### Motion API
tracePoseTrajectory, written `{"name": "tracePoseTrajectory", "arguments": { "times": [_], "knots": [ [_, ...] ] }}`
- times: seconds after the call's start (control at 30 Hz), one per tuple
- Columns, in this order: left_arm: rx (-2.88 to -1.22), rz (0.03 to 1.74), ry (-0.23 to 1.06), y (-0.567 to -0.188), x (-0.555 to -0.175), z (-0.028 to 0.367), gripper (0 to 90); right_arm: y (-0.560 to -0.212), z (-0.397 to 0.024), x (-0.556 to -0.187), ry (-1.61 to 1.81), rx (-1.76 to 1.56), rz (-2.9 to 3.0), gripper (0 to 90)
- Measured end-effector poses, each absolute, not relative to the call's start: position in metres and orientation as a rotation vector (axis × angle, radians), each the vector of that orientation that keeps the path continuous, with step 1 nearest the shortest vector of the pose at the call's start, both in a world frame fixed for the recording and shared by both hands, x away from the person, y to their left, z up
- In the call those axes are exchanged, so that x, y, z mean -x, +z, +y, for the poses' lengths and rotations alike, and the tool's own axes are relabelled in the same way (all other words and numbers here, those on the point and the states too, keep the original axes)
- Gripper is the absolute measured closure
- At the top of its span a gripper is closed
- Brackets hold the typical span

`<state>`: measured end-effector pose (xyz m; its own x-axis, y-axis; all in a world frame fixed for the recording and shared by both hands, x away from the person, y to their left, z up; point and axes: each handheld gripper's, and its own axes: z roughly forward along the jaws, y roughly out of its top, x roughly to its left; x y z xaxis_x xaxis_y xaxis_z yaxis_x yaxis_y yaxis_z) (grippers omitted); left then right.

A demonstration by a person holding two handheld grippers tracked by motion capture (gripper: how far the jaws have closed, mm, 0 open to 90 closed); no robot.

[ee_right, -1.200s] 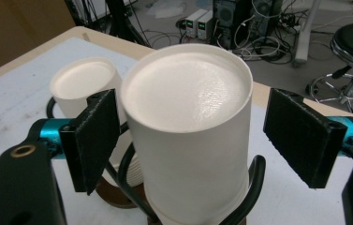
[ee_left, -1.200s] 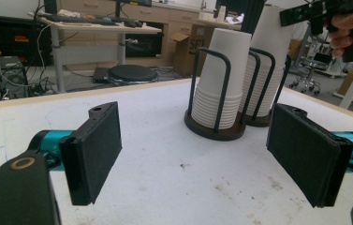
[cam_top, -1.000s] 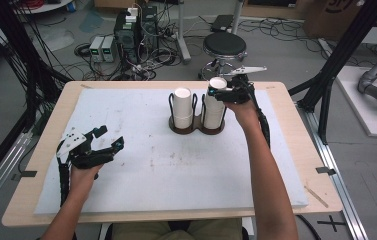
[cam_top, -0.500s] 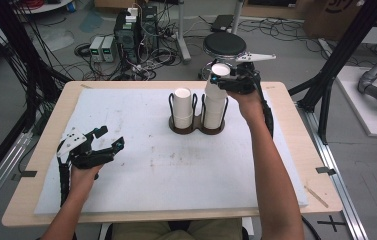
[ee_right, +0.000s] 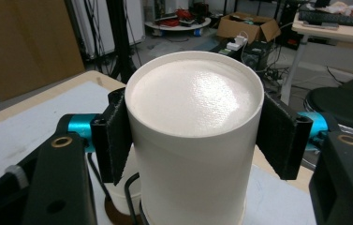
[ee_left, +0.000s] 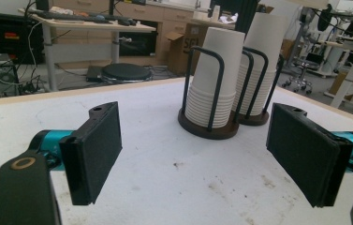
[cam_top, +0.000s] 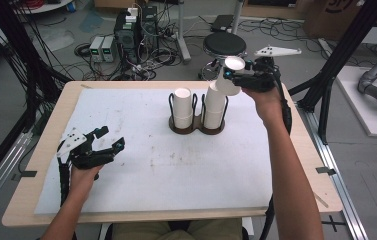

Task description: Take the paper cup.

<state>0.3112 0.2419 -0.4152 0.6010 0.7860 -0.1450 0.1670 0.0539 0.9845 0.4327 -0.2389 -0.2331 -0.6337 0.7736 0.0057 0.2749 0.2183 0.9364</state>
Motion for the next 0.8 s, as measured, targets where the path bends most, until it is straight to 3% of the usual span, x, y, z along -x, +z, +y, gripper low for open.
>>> {"name": "tracePoseTrajectory", "arguments": {
  "times": [0.23, 0.5, 0.8],
  "knots": [
    [-1.490, 0.836, 0.558, -0.416, -0.312, 0.239, 15.6, -0.236, -0.251, -0.400, 1.439, -0.899, 2.093, 34.8],
    [-1.497, 0.804, 0.519, -0.415, -0.311, 0.236, 15.6, -0.276, -0.259, -0.357, 1.492, -0.859, 2.171, 34.8],
    [-1.499, 0.789, 0.500, -0.414, -0.308, 0.231, 15.6, -0.307, -0.250, -0.349, 1.485, -0.830, 2.233, 34.6]
  ]
}}
